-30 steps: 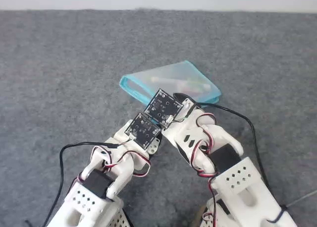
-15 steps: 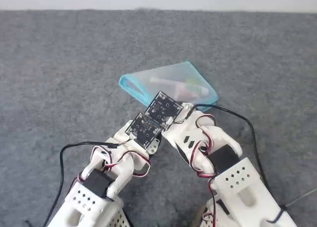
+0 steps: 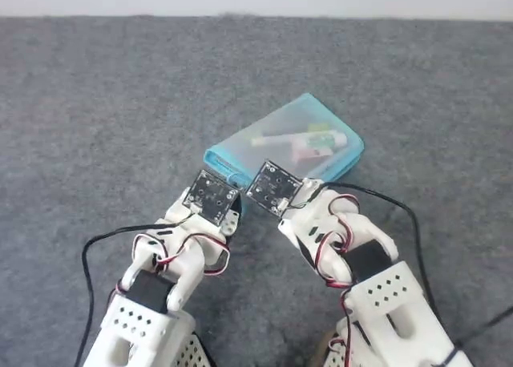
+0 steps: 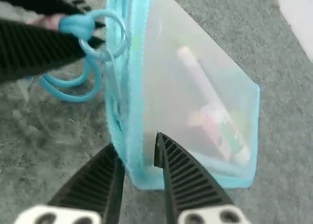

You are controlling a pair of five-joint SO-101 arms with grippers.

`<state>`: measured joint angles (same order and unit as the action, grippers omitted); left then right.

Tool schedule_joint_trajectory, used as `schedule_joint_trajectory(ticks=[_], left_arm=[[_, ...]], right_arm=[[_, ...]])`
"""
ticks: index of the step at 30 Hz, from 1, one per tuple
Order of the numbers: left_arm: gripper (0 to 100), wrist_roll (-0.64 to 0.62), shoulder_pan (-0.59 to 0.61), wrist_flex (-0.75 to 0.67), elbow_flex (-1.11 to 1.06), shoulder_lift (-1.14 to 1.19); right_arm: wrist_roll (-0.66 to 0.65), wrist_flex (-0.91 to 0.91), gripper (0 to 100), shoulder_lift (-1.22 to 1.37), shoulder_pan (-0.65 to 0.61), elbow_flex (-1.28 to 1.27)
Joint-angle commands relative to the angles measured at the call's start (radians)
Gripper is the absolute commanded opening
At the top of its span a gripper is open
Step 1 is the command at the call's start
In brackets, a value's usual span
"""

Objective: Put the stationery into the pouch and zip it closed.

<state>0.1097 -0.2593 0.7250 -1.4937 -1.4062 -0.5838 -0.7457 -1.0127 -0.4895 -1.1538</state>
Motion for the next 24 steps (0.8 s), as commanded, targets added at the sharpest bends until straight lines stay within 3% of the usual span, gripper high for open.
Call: schedule_joint_trajectory(ticks=[1,10,21,24], left_arm=[[1,-0.002,0.084,-0.006,0.079,0.009],[1,-0.003,0.196,-0.008,0.079,0.014],[1,-0.043,0.276,-0.034,0.081,0.017],[1,-0.040,0.265,-0.034,0.074,0.017]], right_arm=[[-0.018,-0.004,0.6,0.002,0.091,-0.002],[-0.020,-0.031,0.6,0.002,0.133,-0.003],[-0.055,-0.031,0.6,0.013,0.374,-0.006],[-0.060,-0.031,0.6,0.013,0.386,-0.011]])
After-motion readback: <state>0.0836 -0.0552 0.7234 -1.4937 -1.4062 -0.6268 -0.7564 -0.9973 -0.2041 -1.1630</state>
